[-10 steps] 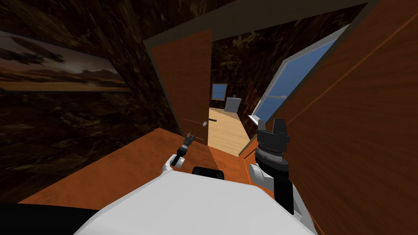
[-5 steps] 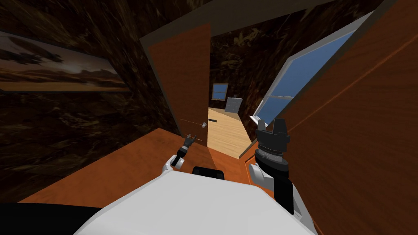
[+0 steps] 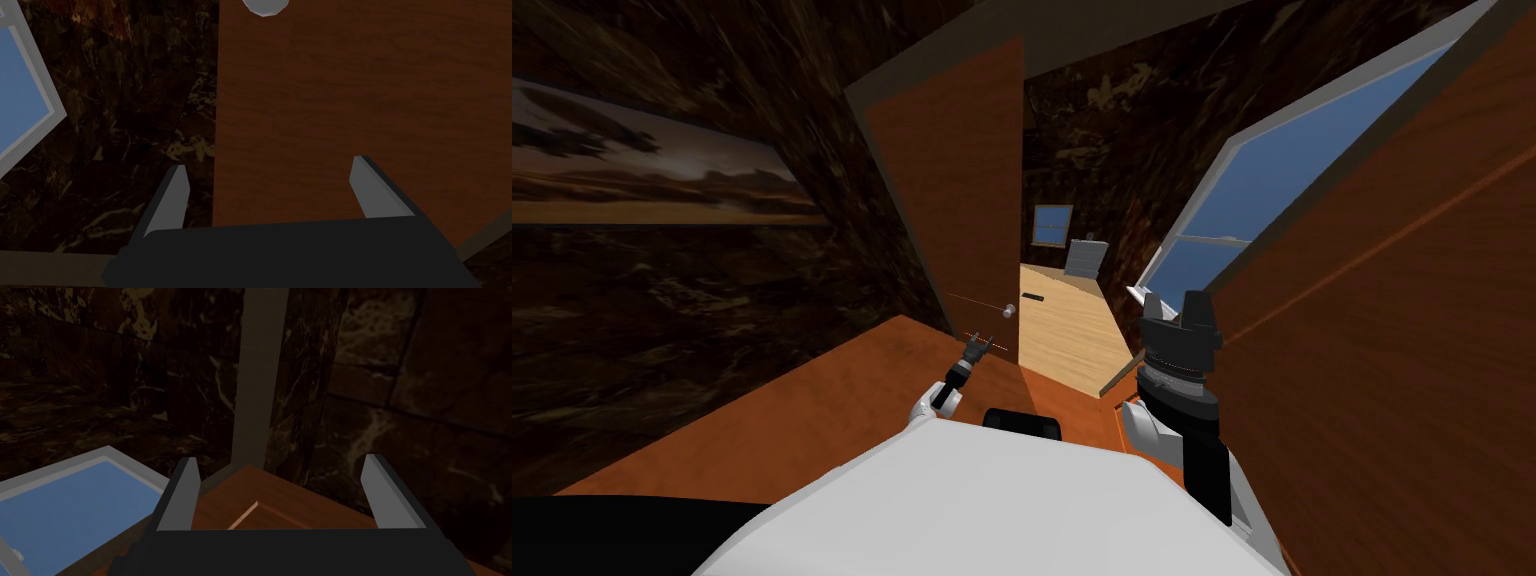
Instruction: Pull the door open
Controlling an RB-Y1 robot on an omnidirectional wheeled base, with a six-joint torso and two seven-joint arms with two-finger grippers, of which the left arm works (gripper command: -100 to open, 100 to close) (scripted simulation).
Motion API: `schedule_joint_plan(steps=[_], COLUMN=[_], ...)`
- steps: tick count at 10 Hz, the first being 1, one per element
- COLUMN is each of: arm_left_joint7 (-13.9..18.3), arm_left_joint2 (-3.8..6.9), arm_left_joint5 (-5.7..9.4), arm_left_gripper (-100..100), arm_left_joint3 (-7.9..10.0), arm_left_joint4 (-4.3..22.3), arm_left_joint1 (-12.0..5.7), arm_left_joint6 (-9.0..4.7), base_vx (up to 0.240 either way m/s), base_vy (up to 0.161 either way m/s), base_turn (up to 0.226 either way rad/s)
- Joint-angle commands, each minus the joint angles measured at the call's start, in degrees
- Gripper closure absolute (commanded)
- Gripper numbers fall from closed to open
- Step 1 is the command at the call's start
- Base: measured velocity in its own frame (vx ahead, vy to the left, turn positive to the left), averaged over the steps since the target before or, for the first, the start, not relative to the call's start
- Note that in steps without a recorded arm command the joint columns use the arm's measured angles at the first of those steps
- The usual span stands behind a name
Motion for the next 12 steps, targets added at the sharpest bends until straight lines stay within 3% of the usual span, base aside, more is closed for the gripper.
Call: schedule_joint_plan(steps=[1,9,12], arm_left_joint7=[-1.75,-7.21,-7.81], arm_left_joint2=[0.32,1.07,1.15], arm_left_joint5=[-0.57,-2.3,-2.43], arm_left_gripper=[-100,-100,-100], arm_left_joint3=[-0.02,-0.06,0.01], arm_left_joint4=[2.63,11.41,12.99], arm_left_joint1=[-0.76,-3.51,-4.13], arm_left_joint6=[-0.49,-2.0,-2.42], base_vx=[0.136,0.093,0.081], base_vy=[-0.037,-0.04,-0.029], base_turn=[0.027,0.025,0.017])
